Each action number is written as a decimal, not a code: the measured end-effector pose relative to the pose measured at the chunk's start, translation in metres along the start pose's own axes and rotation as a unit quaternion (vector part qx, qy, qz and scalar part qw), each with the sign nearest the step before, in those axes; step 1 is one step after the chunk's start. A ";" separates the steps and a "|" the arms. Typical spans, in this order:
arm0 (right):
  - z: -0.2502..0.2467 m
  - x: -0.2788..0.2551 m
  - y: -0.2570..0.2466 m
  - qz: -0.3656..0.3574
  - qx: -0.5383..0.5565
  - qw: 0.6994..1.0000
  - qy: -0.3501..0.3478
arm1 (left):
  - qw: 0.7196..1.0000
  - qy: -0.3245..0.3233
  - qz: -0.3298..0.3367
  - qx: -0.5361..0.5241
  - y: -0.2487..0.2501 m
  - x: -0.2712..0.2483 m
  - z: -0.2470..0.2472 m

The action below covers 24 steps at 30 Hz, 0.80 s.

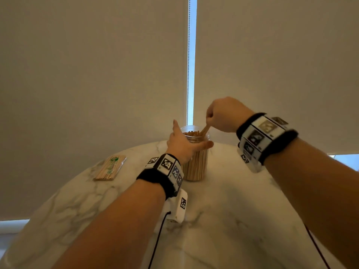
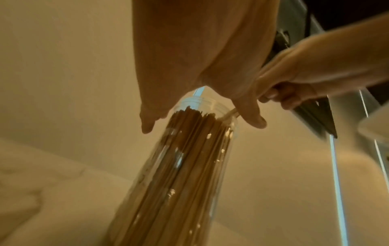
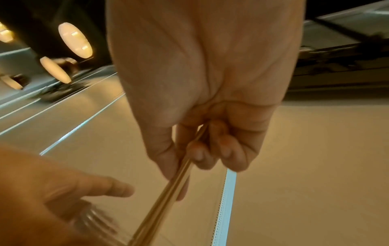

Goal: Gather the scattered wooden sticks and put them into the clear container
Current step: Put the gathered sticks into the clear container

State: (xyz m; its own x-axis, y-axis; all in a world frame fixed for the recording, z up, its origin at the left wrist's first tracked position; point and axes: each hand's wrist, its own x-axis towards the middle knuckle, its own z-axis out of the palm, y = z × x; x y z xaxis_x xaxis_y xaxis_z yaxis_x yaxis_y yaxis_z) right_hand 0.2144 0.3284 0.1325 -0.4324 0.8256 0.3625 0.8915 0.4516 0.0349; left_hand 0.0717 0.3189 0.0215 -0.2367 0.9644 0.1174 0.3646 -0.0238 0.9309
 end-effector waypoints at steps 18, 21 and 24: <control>0.037 0.036 -0.031 -0.006 0.000 0.995 -0.096 | 0.999 0.026 0.003 0.048 -0.011 0.001 0.011; 0.044 0.035 -0.025 -0.002 0.050 0.995 -0.091 | 0.998 0.024 0.004 0.054 -0.010 -0.001 0.011; 0.050 0.035 -0.025 -0.013 0.045 0.990 -0.137 | 0.998 0.021 0.005 0.057 -0.010 0.000 0.011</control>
State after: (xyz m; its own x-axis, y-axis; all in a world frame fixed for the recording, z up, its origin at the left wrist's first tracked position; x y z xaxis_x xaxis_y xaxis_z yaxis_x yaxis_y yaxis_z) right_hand 0.1703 0.3635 0.0977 -0.4854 0.8689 0.0969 0.8699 0.4911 -0.0459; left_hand 0.0780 0.3218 0.0083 -0.2693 0.9523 0.1436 0.4659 -0.0017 0.8848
